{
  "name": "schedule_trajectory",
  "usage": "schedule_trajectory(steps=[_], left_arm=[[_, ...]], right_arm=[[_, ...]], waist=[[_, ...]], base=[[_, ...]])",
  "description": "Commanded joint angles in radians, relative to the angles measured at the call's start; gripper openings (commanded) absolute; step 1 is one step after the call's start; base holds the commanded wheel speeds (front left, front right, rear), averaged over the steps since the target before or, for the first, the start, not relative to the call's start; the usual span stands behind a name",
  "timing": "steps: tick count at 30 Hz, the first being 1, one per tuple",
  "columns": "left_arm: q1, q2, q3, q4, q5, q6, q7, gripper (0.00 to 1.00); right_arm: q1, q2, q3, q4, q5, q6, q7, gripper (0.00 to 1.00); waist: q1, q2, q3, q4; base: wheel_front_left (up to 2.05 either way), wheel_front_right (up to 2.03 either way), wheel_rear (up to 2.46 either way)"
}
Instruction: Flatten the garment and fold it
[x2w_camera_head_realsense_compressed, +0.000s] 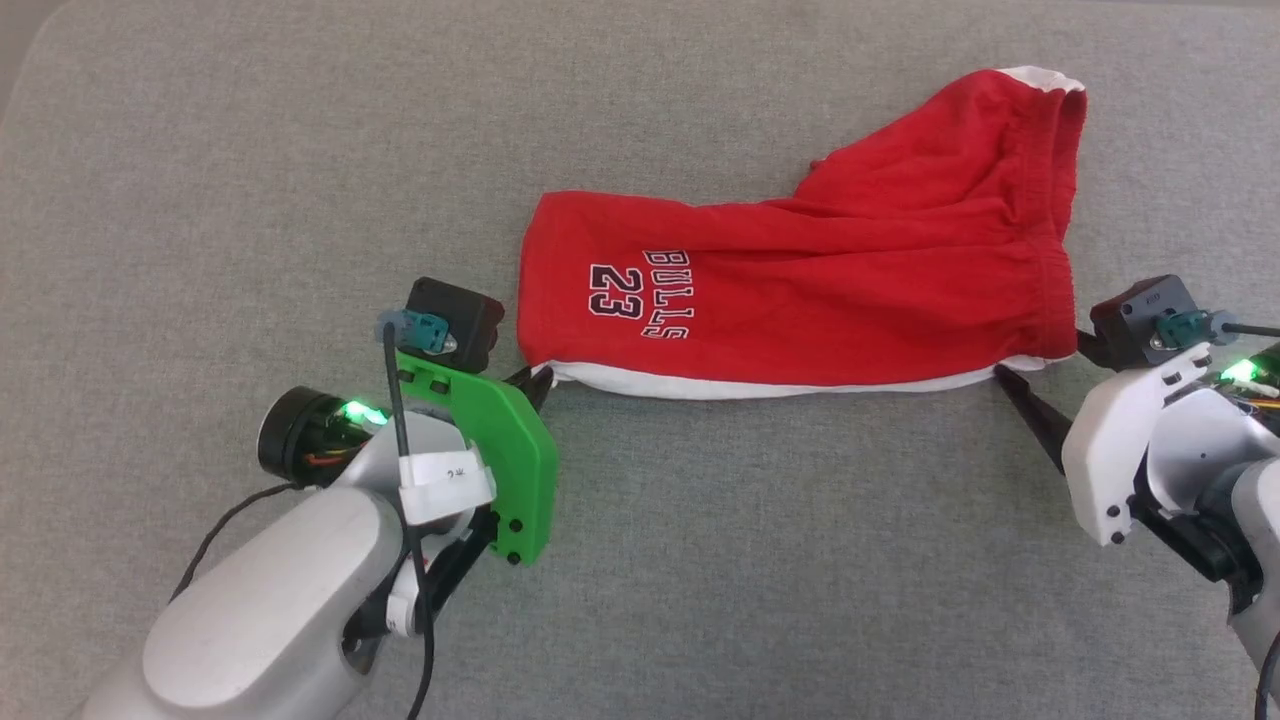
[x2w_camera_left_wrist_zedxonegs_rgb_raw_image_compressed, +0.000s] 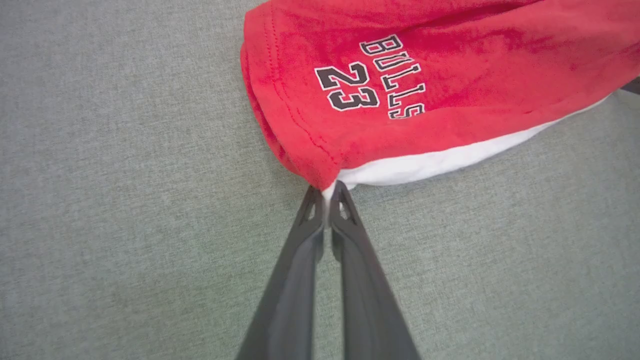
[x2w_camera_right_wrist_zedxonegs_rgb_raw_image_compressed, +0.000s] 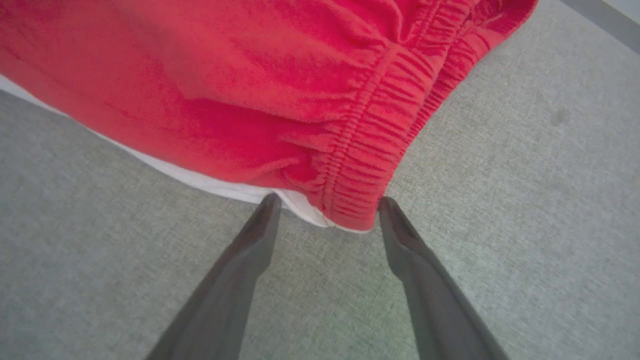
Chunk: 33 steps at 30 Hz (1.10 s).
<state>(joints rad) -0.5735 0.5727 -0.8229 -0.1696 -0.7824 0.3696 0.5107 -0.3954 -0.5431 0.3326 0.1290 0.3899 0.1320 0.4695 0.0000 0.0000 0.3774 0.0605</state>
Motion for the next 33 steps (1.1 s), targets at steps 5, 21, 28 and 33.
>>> schedule_trajectory(steps=[5, 21, 28, 33], left_arm=[[-0.007, 0.001, -0.004, 0.000, 0.010, -0.005, 0.004, 0.00], [0.018, 0.016, -0.004, 0.030, 0.001, -0.010, -0.014, 0.00], [0.031, 0.045, 0.013, -0.001, 0.001, -0.013, -0.041, 0.00], [0.023, 0.079, 0.043, -0.055, 0.012, -0.013, -0.071, 0.00]], right_arm=[[-0.038, -0.016, 0.040, 0.022, 0.016, -0.001, -0.015, 1.00], [-0.004, -0.058, 0.050, 0.035, 0.073, -0.001, -0.051, 0.00], [0.039, -0.096, 0.020, -0.067, 0.174, -0.001, -0.079, 0.00], [0.040, -0.141, 0.009, -0.157, 0.242, -0.001, -0.106, 0.00]], waist=[[0.0000, 0.0000, 0.010, 0.008], [0.0000, 0.0000, -0.054, -0.005], [0.0000, 0.0000, -0.123, -0.027], [0.0000, 0.0000, -0.177, -0.044]], base=[[0.00, 0.00, 0.00], [0.00, 0.00, 0.00], [0.00, 0.00, 0.00], [0.00, 0.00, 0.00]])
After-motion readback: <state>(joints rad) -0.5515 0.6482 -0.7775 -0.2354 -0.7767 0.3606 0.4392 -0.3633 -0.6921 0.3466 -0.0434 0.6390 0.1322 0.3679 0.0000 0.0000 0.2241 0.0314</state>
